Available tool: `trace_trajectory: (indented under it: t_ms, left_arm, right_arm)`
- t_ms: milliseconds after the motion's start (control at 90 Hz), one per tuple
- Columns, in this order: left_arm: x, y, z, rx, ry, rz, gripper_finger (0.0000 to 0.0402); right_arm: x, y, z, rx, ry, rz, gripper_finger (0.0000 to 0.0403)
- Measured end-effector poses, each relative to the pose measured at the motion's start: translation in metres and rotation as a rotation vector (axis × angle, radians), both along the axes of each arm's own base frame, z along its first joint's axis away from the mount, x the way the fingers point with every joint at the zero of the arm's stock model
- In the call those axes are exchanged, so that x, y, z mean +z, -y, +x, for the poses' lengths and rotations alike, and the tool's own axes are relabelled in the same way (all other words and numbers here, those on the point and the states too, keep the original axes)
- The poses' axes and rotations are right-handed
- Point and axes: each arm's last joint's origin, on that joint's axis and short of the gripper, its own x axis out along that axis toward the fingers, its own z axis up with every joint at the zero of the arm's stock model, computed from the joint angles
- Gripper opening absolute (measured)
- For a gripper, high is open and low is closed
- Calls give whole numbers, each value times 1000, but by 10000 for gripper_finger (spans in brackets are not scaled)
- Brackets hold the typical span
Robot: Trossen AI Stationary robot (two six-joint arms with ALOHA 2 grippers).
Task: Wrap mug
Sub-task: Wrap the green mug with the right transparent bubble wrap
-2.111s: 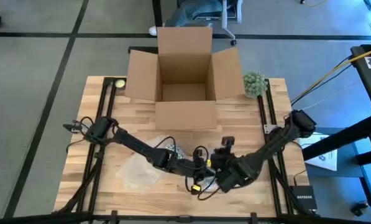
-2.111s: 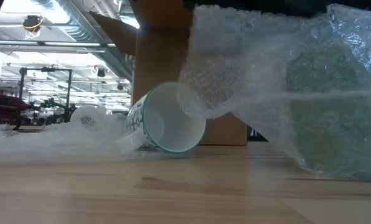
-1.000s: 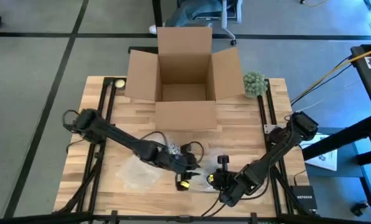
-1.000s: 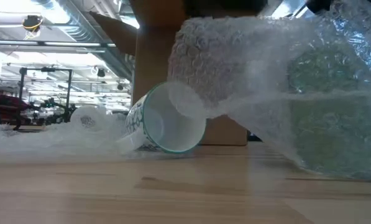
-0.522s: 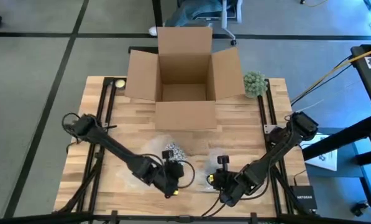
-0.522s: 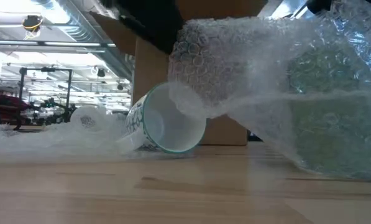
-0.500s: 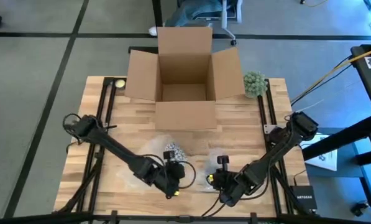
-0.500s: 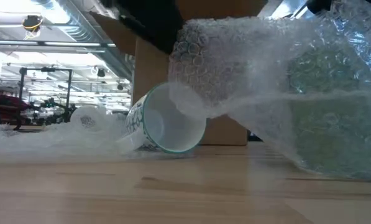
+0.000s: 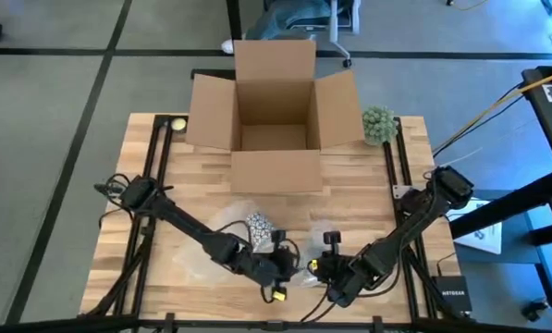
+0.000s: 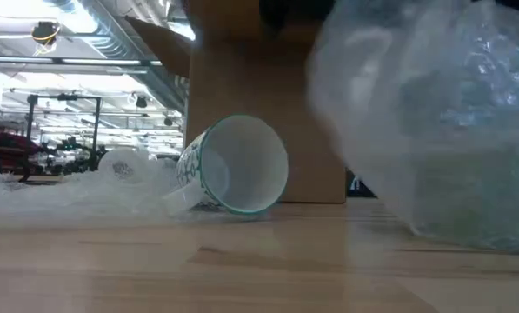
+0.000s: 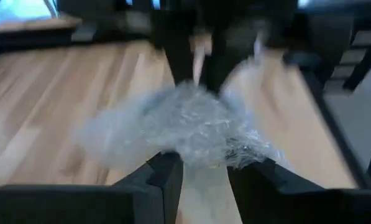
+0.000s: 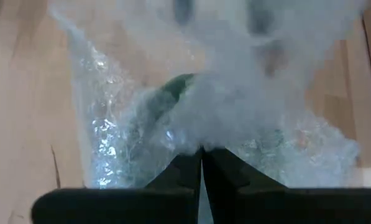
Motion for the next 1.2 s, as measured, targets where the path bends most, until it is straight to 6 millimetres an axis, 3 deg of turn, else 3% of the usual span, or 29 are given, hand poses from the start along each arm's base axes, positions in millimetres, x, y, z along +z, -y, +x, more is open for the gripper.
trace_trajectory:
  t_ms: [122, 478, 633, 856, 967, 1089, 1200]
  left_arm:
    - [-15, -5, 10, -8, 9, -27, 103]
    - [-14, -8, 9, -11, -22, -8, 103]
    - [-12, -9, 9, 5, -18, -19, 103]
    - [-14, -12, 10, -9, -38, -36, 103]
    - [-15, -12, 10, -12, -40, -34, 103]
    - [-19, -12, 12, -36, -46, -60, 103]
    - [-31, -12, 17, -71, -57, -101, 103]
  right_arm:
    - [1, -2, 2, -2, 30, 15, 1]
    - [-8, 11, 30, -36, 65, 55, 1]
    - [8, 16, 32, -4, -16, 32, 1]
    - [53, 12, 24, -5, -115, 59, 1]
    - [65, 4, 9, -34, -190, 89, 1]
    - [60, -7, -12, -91, -236, 66, 1]
    - [37, -9, -29, -168, -245, 15, 1]
